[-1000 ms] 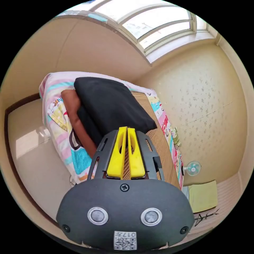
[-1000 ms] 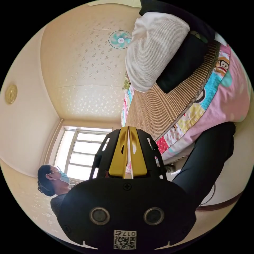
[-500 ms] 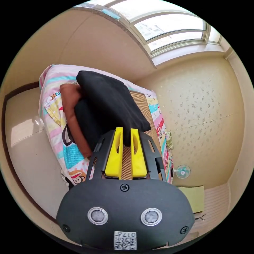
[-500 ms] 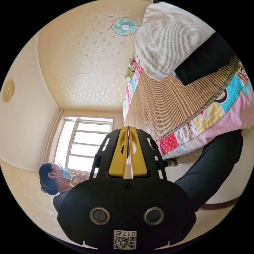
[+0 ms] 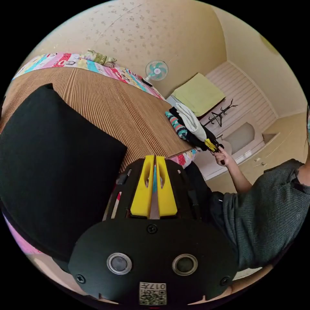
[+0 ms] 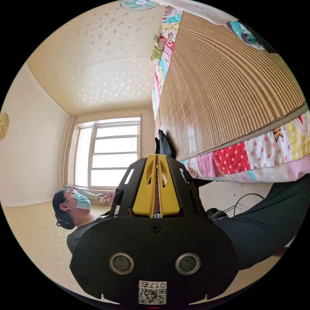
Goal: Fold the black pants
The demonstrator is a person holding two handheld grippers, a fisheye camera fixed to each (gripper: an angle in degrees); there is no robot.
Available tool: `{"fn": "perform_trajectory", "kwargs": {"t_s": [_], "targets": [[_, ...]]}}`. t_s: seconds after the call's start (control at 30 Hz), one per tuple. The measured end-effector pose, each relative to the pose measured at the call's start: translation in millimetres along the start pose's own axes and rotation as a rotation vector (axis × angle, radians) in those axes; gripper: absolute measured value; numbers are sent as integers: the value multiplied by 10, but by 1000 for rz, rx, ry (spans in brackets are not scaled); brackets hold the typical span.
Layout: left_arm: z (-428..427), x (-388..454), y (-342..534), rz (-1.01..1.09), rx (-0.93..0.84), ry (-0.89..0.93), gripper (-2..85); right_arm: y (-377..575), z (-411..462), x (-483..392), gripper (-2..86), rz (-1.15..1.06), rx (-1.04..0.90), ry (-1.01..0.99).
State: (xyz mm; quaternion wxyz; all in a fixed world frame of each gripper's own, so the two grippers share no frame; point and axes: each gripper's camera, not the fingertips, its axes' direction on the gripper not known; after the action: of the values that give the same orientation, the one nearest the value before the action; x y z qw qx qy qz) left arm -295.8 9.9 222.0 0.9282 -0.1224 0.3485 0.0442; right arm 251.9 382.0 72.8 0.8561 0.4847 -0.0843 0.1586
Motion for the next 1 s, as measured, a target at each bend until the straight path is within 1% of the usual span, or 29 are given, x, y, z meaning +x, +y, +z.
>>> {"fn": "perform_trajectory", "kwargs": {"t_s": [0.03,0.07,0.1,0.13,0.17,0.2,0.23,0.27,0.3,0.33,0.37,0.4,0.43,0.47,0.5,0.53,0.57,0.6,0.67,0.7,0.73,0.77,0.8,0.83,0.87,0.9,0.93,0.97,1.0], "targets": [[-251,87,193,-60,131,-134,3,5,48,0,3,-6,-20,14],[-574,90,401,-170,264,-307,11,15,146,-5,4,-23,-62,46],[-752,61,515,-244,330,-398,16,21,243,-10,4,-42,-97,82],[-1084,-44,739,-395,438,-560,43,22,296,-12,5,-52,-114,102],[-1336,-230,927,-535,491,-676,63,18,420,-14,5,-75,-154,146],[-1419,-365,989,-593,482,-702,69,8,574,-9,5,-98,-201,191],[-1491,-716,1055,-696,405,-637,76,3,660,-3,5,-108,-225,209],[-1413,-1141,1089,-805,299,-394,78,0,847,13,6,-126,-273,231],[-1307,-1319,1096,-840,267,-244,80,7,1051,29,7,-144,-320,234],[-1153,-1456,1124,-888,321,-87,83,17,1156,32,8,-157,-340,231],[-1094,-1376,1106,-910,373,-103,71,47,1373,28,10,-187,-371,230],[-1077,-1288,1038,-890,370,-134,64,95,1590,2,13,-226,-390,246],[-1036,-1041,827,-790,343,-177,55,129,1698,-24,15,-254,-392,264],[-946,-762,600,-674,317,-149,48,230,1909,-102,19,-327,-358,334],[-886,-633,500,-619,313,-112,46,361,2154,-182,28,-410,-324,417],[-726,-371,314,-522,303,-5,43,432,2307,-215,32,-453,-322,453],[-533,-96,145,-430,272,88,41,551,2629,-251,57,-518,-347,508],[-432,55,66,-380,251,115,40,648,2961,-265,111,-557,-373,561],[9,659,-149,-217,130,113,33,770,3429,-283,209,-603,-383,644],[129,798,-175,-177,92,115,31,817,3708,-283,241,-635,-384,703],[364,1031,-183,-110,24,159,17,827,3824,-276,235,-652,-385,727],[564,1200,-134,-66,-33,222,6,807,4004,-232,222,-663,-358,812],[641,1264,-92,-50,-52,252,2,708,4094,-142,131,-573,-256,1034],[730,1380,5,16,-64,355,-3,658,4099,-112,85,-532,-194,1136],[736,1457,116,66,-52,446,-5,592,4030,-152,78,-535,-125,1112],[714,1480,175,78,-48,449,-4,544,3883,-241,72,-549,-70,985],[614,1516,307,96,-23,383,-3,519,3830,-289,70,-560,-62,932],[457,1536,458,104,31,261,2,478,3808,-398,66,-580,-50,909],[366,1538,542,97,67,185,5,468,3823,-566,63,-629,-11,928]]}}
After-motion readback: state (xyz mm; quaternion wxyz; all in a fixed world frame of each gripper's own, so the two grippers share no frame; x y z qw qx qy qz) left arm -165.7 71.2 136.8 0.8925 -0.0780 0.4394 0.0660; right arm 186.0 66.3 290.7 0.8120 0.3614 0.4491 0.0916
